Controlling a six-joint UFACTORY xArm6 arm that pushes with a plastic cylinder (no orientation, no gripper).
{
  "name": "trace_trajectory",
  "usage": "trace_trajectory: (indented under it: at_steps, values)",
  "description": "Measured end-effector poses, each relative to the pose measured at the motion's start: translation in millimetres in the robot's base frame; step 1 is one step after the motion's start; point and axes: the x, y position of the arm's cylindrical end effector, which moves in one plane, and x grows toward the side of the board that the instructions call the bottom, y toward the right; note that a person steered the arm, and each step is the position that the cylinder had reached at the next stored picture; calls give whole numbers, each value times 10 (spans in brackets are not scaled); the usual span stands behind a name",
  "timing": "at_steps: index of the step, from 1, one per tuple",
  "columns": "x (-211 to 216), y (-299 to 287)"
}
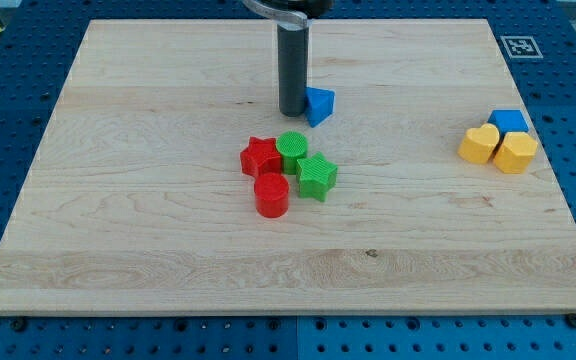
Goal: Slide the blue traingle towards the group of blocks
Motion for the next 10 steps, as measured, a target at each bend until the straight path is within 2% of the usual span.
trace_trajectory:
  at_steps: [3, 5, 6, 8, 9, 10]
  values:
    - [140, 562]
    - [140, 1157]
    - [132, 1143]
    - [-176, 1116]
    - [-157, 1238]
    - [153, 1322]
